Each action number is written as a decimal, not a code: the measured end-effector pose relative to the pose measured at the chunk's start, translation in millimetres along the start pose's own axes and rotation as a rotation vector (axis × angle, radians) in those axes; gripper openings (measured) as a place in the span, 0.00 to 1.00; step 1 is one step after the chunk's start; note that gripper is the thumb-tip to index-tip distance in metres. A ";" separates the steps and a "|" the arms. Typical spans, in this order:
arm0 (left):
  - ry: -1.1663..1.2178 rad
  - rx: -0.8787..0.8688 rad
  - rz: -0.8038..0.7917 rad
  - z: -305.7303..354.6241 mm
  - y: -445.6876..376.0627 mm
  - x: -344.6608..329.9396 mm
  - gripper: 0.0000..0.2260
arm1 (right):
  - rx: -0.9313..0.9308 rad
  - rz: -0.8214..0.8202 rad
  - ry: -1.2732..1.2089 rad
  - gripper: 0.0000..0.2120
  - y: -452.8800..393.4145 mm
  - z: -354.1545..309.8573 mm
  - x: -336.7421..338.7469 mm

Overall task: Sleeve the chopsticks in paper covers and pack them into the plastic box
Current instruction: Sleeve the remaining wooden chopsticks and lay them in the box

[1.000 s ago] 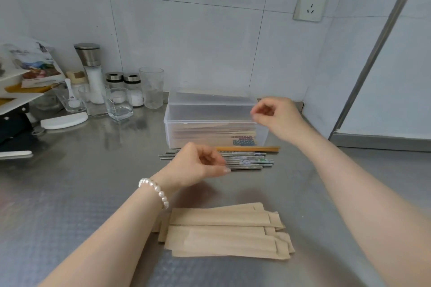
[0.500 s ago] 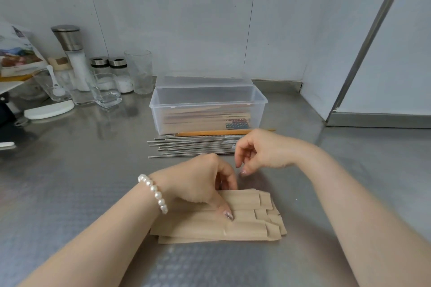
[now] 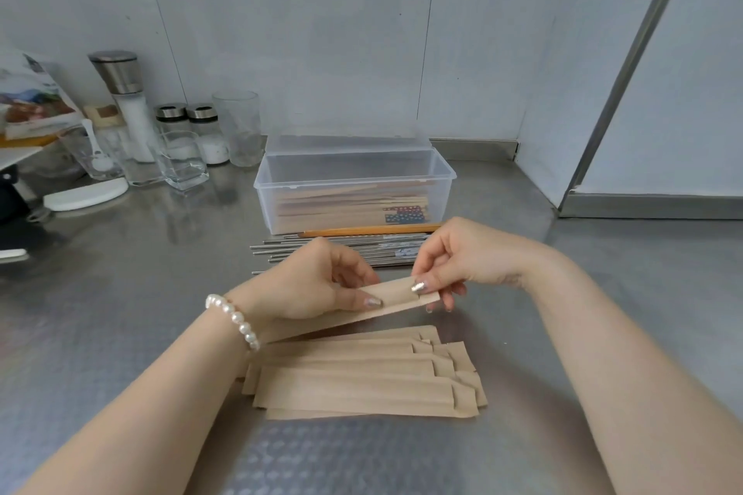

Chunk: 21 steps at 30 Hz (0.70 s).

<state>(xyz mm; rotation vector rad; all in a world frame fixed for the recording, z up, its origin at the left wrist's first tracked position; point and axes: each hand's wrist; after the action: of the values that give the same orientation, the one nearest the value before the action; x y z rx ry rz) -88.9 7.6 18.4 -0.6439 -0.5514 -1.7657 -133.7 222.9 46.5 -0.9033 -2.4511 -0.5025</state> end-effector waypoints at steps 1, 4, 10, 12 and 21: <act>-0.049 -0.014 0.087 1.6 0.5 -1.2 0.13 | -0.003 0.031 -0.049 0.04 -1.8 0.8 -1.5; -0.161 -0.075 0.247 7.4 1.7 -9.2 0.21 | -0.033 0.117 -0.145 0.05 -8.2 3.1 -9.1; -0.277 -0.220 0.347 5.3 -0.9 -19.7 0.14 | -0.101 0.156 -0.221 0.05 -15.6 3.1 -16.5; -0.271 -0.233 0.364 4.8 -0.7 -20.0 0.15 | -0.112 0.153 -0.262 0.05 -15.3 5.3 -14.7; -0.243 -0.267 0.338 3.0 -0.9 -17.8 0.11 | -0.118 0.123 -0.331 0.05 -13.8 9.2 -11.0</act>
<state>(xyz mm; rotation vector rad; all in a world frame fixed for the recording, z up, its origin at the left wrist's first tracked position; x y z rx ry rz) -85.3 22.4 8.8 -1.0820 -0.3457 -1.4608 -138.5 212.0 30.5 -1.2656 -2.6571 -0.4902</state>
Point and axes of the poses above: each hand's wrist, its own y-axis away from the middle knuckle, its own x-axis out of the back of the hand, z = x × y, and after that the axes turned 6 degrees about x, right-handed
